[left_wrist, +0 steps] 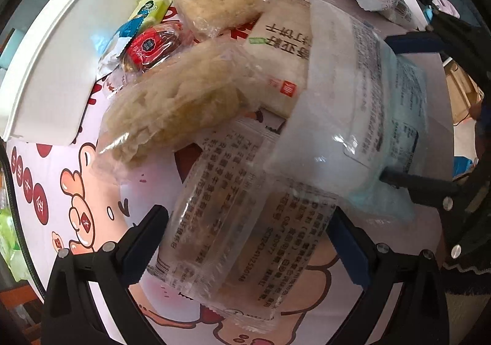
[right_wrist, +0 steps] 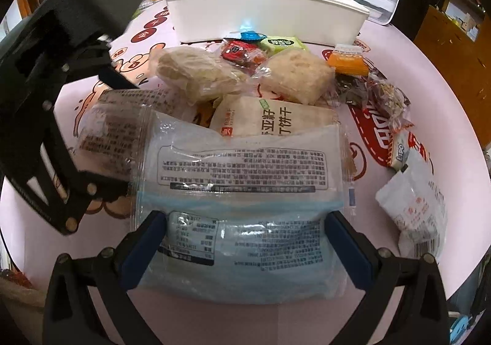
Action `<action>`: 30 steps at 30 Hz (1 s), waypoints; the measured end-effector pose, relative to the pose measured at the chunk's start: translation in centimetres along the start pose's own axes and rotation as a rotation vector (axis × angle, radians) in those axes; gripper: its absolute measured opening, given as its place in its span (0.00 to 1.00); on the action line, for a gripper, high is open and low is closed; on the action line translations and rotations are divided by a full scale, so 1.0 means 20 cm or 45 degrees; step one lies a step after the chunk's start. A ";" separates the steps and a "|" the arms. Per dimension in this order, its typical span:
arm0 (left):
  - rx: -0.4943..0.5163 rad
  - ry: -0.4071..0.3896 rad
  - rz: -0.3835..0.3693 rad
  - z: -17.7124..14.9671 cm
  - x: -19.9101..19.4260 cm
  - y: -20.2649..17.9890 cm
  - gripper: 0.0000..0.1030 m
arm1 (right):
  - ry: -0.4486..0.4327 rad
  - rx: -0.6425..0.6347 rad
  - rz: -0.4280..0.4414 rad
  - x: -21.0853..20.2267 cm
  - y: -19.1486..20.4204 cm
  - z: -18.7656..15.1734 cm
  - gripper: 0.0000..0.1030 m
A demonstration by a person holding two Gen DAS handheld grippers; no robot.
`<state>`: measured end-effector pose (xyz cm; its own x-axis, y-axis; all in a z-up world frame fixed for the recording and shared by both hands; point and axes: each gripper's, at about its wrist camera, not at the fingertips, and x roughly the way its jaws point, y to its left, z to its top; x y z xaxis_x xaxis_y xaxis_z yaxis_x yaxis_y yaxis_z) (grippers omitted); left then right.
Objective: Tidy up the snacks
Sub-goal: 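Grasp the clear printed biscuit bag with the left tool while the right tool grasps the blue-and-clear bag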
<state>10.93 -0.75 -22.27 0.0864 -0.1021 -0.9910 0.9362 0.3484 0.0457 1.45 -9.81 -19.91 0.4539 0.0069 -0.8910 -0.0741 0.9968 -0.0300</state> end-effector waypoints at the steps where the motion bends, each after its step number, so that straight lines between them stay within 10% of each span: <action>1: -0.002 0.000 0.001 0.00 0.00 -0.01 0.98 | 0.003 0.005 -0.001 0.00 0.00 0.00 1.00; 15: -0.082 0.013 -0.004 -0.11 0.01 -0.02 0.97 | 0.154 0.029 0.018 0.06 -0.03 0.08 1.00; 22: -0.198 0.009 -0.002 -0.10 -0.03 -0.01 0.79 | 0.163 0.021 0.049 0.06 -0.05 0.10 0.99; 30: -0.302 -0.017 -0.072 -0.16 -0.13 -0.09 0.70 | 0.175 0.100 0.162 -0.02 -0.15 0.10 0.77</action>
<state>8.02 1.85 -20.24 0.0418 -0.1392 -0.9894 0.8336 0.5508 -0.0423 3.22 -12.74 -18.57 0.3191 0.1276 -0.9391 -0.0509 0.9918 0.1175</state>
